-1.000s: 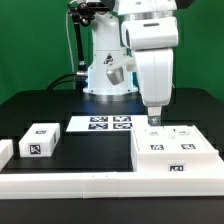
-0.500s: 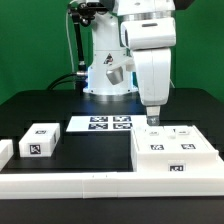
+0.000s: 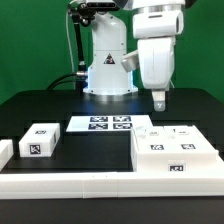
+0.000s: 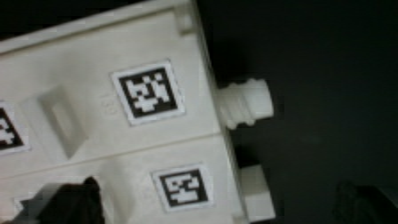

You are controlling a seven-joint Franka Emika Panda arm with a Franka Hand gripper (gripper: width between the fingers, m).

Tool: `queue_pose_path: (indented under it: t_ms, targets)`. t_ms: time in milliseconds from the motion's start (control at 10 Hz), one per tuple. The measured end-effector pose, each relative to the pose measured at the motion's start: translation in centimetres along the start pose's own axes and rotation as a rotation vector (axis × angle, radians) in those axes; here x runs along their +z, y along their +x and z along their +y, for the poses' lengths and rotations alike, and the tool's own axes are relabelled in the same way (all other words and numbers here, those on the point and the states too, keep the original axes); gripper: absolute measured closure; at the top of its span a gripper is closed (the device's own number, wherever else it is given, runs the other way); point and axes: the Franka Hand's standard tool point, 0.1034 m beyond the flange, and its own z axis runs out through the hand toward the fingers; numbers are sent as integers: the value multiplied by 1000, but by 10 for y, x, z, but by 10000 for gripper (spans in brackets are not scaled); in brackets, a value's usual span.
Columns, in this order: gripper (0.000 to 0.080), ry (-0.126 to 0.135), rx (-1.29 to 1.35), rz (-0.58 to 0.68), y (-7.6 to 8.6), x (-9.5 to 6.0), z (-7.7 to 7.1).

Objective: Assemble cabinet

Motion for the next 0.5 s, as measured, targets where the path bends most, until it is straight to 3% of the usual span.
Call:
queue_pose_path:
  t_ms: [400,500]
  targets:
    - [150,1,215,4,1,1,-1]
    - [150,-16,376,19,3,0,-1]
